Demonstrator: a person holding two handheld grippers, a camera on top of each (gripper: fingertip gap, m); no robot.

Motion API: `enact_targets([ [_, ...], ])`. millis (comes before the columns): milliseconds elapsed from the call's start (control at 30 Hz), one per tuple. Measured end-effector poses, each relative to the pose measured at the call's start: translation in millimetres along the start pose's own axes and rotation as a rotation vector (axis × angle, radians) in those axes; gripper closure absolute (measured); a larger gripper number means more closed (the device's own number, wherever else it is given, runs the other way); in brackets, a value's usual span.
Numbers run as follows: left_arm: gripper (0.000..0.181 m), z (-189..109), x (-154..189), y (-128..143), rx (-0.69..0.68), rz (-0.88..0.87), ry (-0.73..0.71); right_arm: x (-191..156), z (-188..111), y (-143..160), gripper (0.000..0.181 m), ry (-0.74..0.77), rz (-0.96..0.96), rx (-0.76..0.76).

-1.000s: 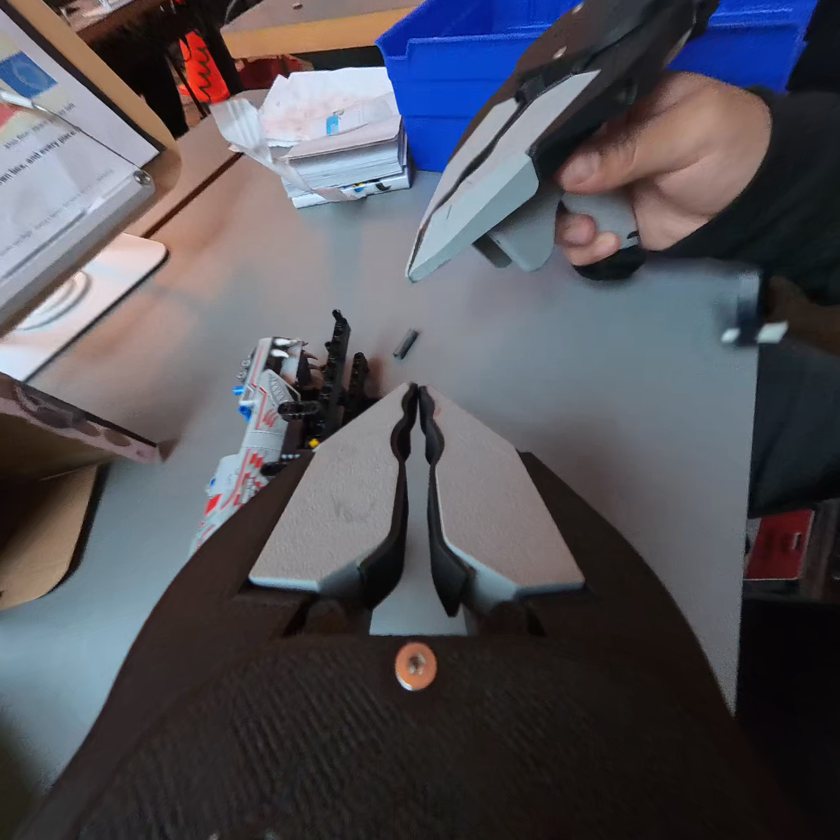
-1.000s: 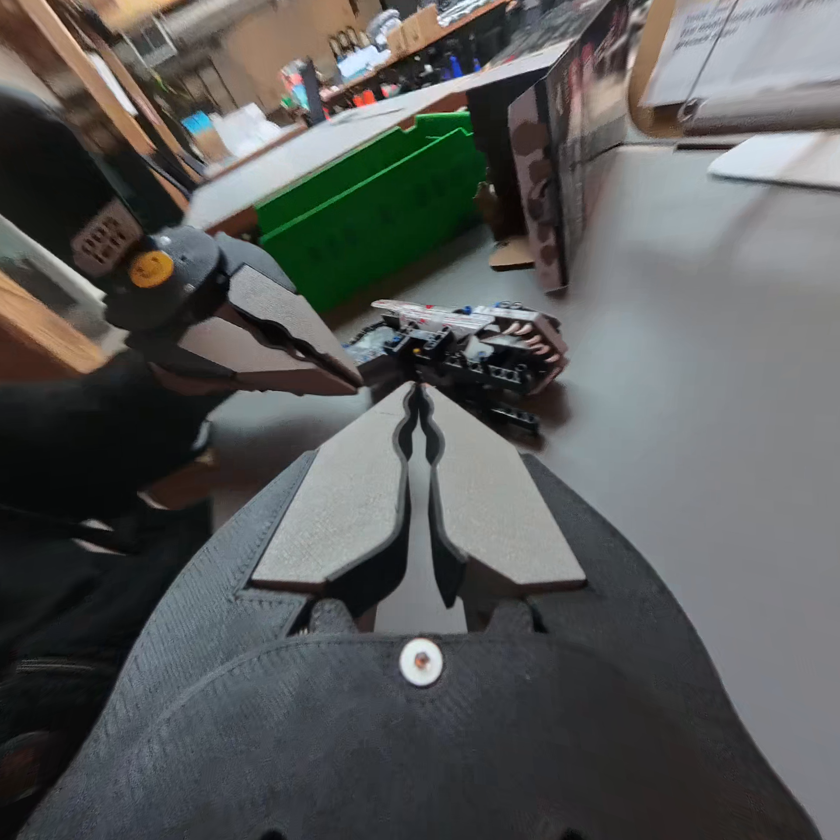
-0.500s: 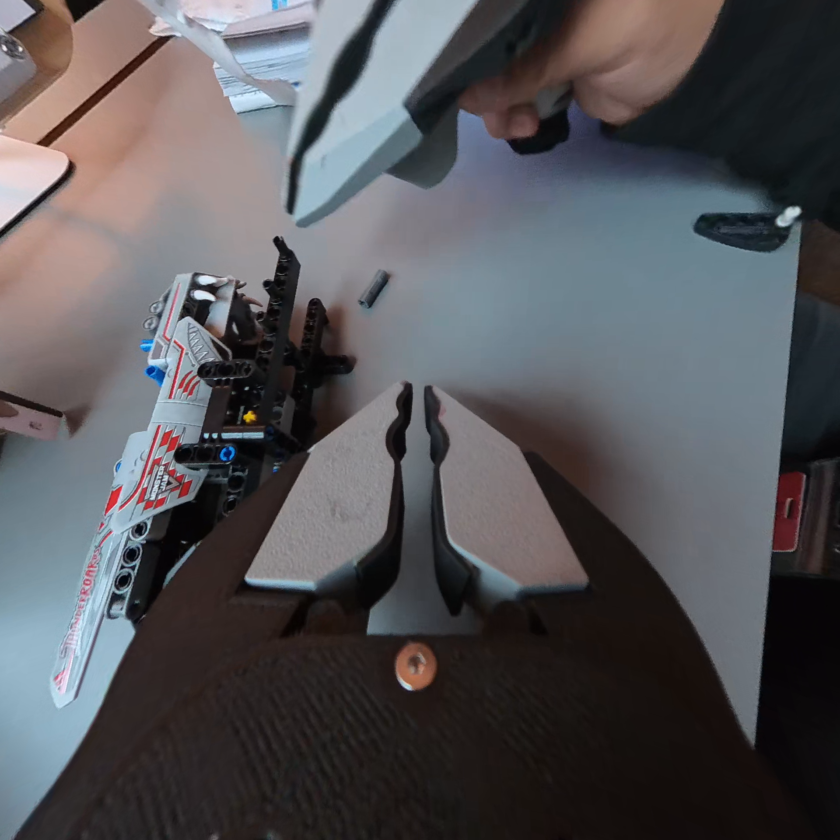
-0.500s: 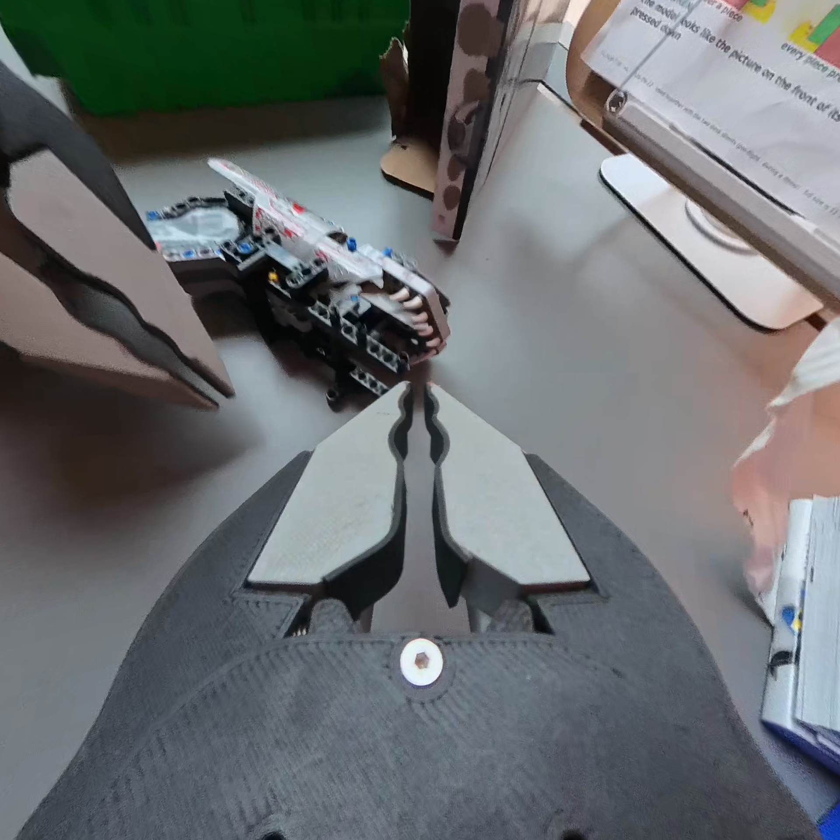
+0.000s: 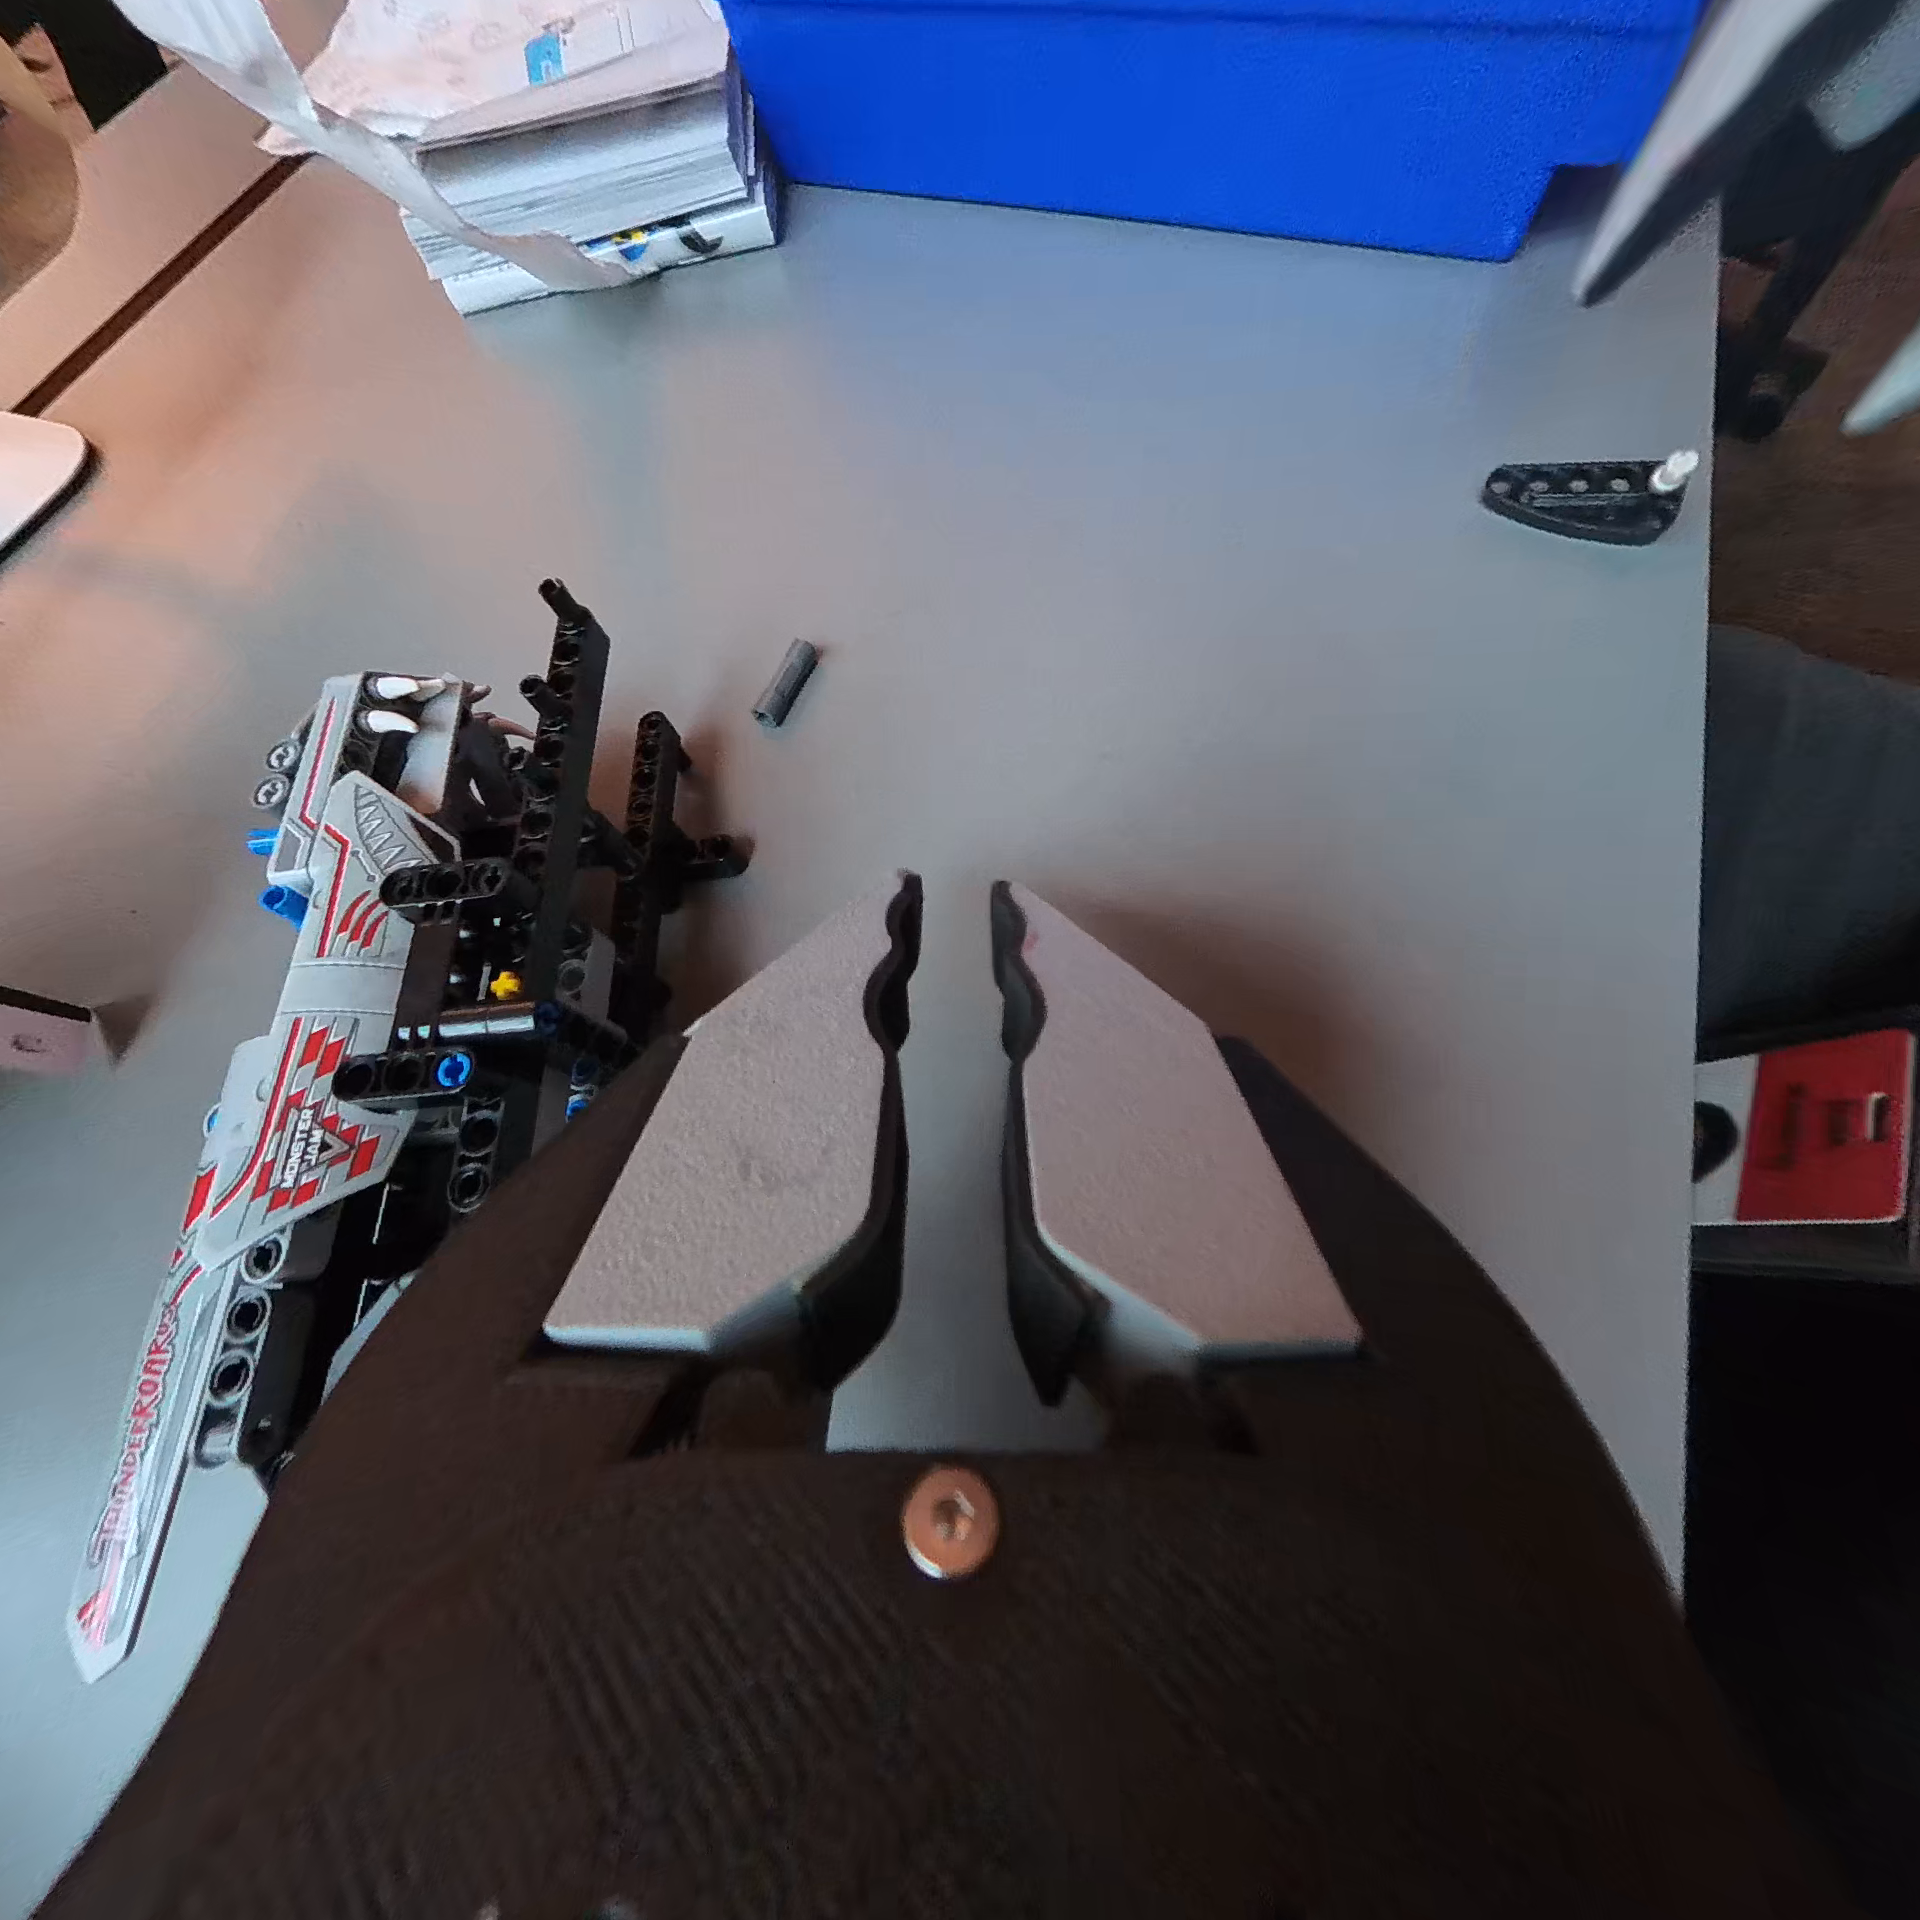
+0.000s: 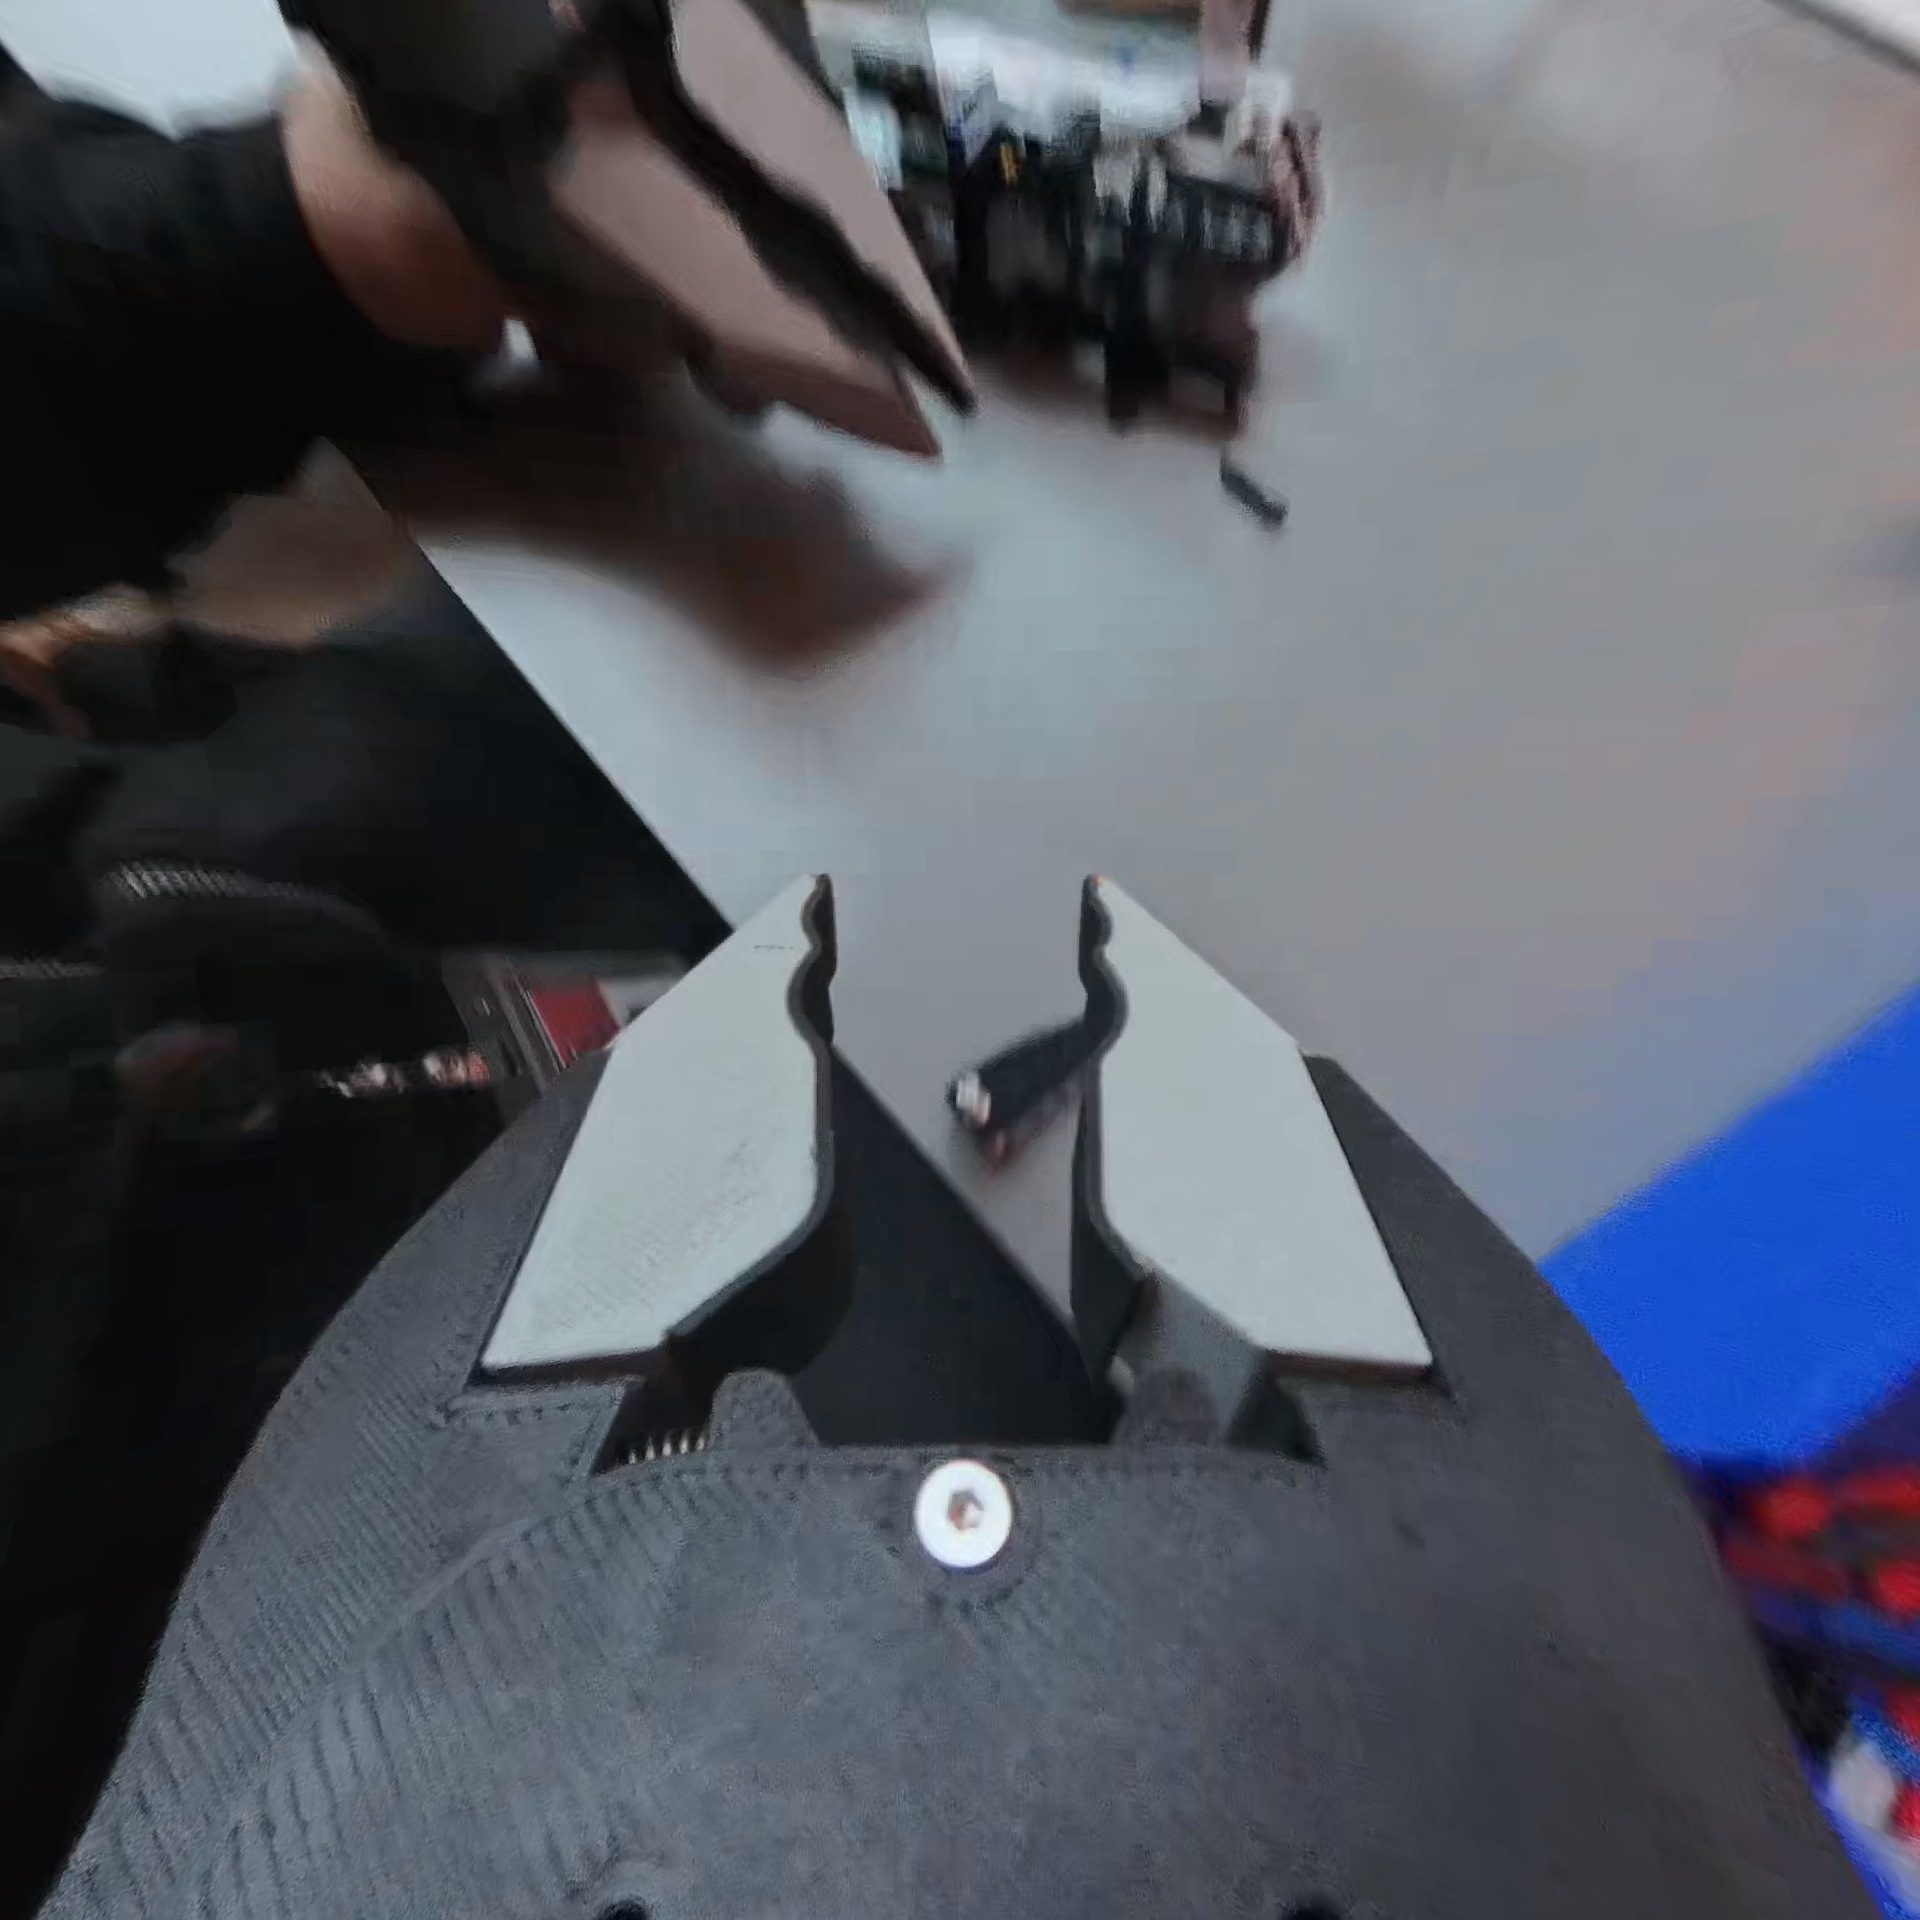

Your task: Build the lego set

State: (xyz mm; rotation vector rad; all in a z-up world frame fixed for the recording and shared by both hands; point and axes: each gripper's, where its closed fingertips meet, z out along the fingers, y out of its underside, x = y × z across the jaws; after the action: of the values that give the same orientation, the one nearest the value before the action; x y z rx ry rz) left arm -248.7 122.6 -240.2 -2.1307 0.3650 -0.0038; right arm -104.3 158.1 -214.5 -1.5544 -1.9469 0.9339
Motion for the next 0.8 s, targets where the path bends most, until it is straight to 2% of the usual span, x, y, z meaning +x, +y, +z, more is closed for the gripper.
enact_targets([
  [133, 0.168, 1.8, 4.0, 0.5, -0.011, 0.023, 0.002, 4.5, 7.1, 46.9, 0.136, 0.094, 0.028, -0.071],
  [200, 0.165, 2.9, 9.2, -0.1, -0.015, 0.037, 0.014, 6.6, 17.0, 56.7, 0.132, 0.122, 0.001, -0.094],
  [233, 0.165, 3.2, 10.8, 0.0, -0.017, 0.045, 0.014, 4.7, 19.8, 54.5, 0.123, 0.113, -0.007, -0.072],
  [267, 0.164, 3.4, 12.2, -0.2, -0.018, 0.053, 0.012, 1.8, 20.6, 52.1, 0.127, 0.095, -0.002, -0.059],
  [300, 0.164, 3.4, 14.2, -0.6, -0.016, 0.06, 0.014, -0.1, 20.8, 50.1, 0.166, 0.082, -0.01, -0.057],
  [500, 0.156, 6.7, 29.5, -1.4, -0.026, 0.129, 0.049, 3.5, 36.7, 37.4, 0.168, 0.032, -0.04, -0.103],
  [567, 0.151, 5.9, 38.2, -7.4, 0.006, 0.157, 0.067, -7.8, 44.3, 21.0, 0.169, -0.088, -0.002, -0.086],
  [667, 0.137, 1.6, 62.0, -22.3, 0.097, 0.295, 0.095, -36.7, 50.7, -17.1, 0.168, -0.389, 0.145, -0.01],
  [733, 0.139, -2.8, 74.9, -26.3, 0.133, 0.449, 0.071, -42.0, 54.4, -36.1, 0.168, -0.532, 0.238, 0.018],
  [800, 0.151, -6.9, 74.3, -28.7, 0.157, 0.577, -0.014, -45.0, 57.5, -44.0, 0.168, -0.657, 0.313, -0.011],
])
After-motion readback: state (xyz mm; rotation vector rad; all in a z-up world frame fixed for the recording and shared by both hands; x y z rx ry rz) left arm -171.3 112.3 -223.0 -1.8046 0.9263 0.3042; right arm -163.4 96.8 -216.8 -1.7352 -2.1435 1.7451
